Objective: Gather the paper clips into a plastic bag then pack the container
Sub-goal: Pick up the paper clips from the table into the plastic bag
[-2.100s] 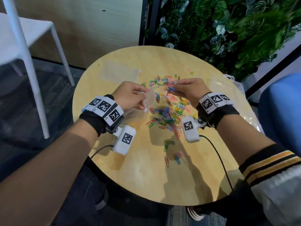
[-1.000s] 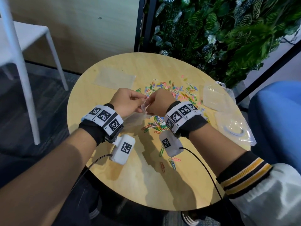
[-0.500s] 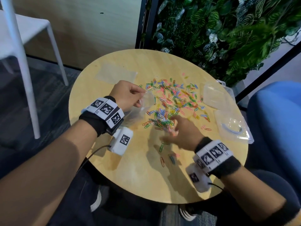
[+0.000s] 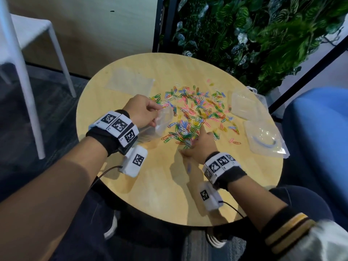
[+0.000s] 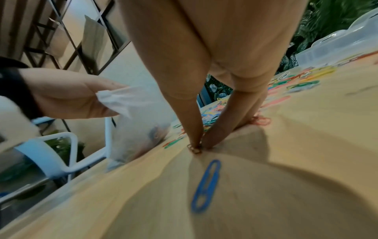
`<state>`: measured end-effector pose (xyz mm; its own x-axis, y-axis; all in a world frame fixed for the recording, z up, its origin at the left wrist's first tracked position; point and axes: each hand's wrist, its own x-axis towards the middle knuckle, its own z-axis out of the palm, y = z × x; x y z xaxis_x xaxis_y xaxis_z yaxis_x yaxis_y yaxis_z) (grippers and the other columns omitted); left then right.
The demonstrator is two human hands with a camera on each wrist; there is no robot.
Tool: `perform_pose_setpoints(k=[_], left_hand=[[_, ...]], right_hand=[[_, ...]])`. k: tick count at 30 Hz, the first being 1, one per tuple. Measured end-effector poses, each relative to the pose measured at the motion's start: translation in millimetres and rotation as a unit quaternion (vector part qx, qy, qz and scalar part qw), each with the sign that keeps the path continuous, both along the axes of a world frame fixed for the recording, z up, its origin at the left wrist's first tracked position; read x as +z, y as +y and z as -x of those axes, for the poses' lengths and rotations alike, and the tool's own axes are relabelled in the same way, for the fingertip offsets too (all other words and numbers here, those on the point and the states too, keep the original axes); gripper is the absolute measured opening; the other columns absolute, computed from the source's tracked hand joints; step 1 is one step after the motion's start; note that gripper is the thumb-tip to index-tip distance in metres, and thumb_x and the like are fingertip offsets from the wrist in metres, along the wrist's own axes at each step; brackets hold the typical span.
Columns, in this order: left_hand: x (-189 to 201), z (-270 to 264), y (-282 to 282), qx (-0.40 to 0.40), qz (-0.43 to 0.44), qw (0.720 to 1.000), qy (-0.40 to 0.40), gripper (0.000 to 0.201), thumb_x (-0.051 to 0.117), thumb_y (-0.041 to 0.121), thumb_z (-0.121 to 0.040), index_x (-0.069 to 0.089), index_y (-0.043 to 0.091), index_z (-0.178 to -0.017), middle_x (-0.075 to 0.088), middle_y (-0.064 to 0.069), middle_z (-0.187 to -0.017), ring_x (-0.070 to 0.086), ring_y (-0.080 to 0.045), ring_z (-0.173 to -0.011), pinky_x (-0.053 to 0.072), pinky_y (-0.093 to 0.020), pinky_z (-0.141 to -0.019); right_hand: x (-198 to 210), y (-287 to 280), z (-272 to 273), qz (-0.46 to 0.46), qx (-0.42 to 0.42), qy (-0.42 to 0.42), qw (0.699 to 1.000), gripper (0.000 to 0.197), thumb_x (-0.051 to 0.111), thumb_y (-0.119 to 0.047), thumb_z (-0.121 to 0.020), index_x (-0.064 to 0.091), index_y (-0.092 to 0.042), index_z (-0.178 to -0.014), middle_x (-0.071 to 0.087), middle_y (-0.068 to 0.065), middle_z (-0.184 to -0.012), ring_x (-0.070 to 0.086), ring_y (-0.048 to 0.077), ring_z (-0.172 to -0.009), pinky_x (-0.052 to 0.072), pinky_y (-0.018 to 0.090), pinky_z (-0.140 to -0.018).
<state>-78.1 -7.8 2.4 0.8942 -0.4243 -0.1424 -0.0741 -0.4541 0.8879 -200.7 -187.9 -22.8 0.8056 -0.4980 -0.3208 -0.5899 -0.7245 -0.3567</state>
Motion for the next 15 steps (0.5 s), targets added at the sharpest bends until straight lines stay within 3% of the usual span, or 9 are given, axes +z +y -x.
perform_pose_setpoints(k=[2, 4, 7, 11, 15], left_hand=[[1, -1, -2, -0.008, -0.007, 1.0, -0.01, 0.022, 0.06, 0.002, -0.091, 0.074, 0.012, -0.104, 0.071, -0.012, -0.075, 0.065, -0.019, -0.055, 0.054, -0.023, -0.063], [4, -2, -4, -0.019, -0.009, 1.0, -0.015, 0.022, 0.059, 0.003, -0.091, 0.074, 0.013, -0.102, 0.072, -0.012, -0.074, 0.067, -0.02, -0.055, 0.055, -0.023, -0.063], [6, -4, -10, -0.031, -0.003, 0.999, -0.007, 0.02, 0.059, 0.003, -0.092, 0.074, 0.013, -0.1, 0.072, -0.009, -0.075, 0.071, -0.026, -0.062, 0.061, -0.032, -0.072], [7, -5, -16, -0.05, -0.008, 0.999, -0.008, 0.021, 0.059, 0.004, -0.092, 0.075, 0.017, -0.1, 0.072, -0.007, -0.076, 0.074, -0.028, -0.067, 0.061, -0.039, -0.078], [8, -3, -17, -0.055, -0.014, 0.998, -0.007, 0.023, 0.058, 0.005, -0.093, 0.074, 0.017, -0.103, 0.072, -0.002, -0.075, 0.074, -0.026, -0.066, 0.061, -0.037, -0.079]], right_hand=[[0, -5, -14, 0.029, 0.008, 0.019, 0.999, 0.099, 0.079, -0.049, -0.072, 0.026, -0.01, -0.146, 0.031, 0.019, -0.142, 0.052, 0.033, -0.109, 0.046, 0.035, -0.086], [-1, -10, -25, 0.066, 0.039, 0.037, 0.996, 0.08, 0.074, -0.054, -0.076, 0.043, -0.01, -0.135, 0.04, 0.017, -0.138, 0.048, 0.031, -0.107, 0.043, 0.033, -0.081], [-3, -12, -36, 0.089, 0.081, 0.015, 0.993, 0.058, 0.069, -0.046, -0.084, 0.057, -0.013, -0.13, 0.051, 0.014, -0.129, 0.048, 0.028, -0.117, 0.045, 0.032, -0.087], [-1, -14, -44, 0.129, 0.116, -0.013, 0.985, 0.025, 0.065, -0.023, -0.089, 0.073, -0.015, -0.112, 0.07, 0.01, -0.108, 0.063, 0.024, -0.1, 0.051, 0.028, -0.084], [2, -17, -46, 0.15, 0.131, 0.009, 0.98, 0.022, 0.062, -0.022, -0.092, 0.076, -0.007, -0.097, 0.073, 0.013, -0.092, 0.068, 0.026, -0.088, 0.051, 0.025, -0.07]])
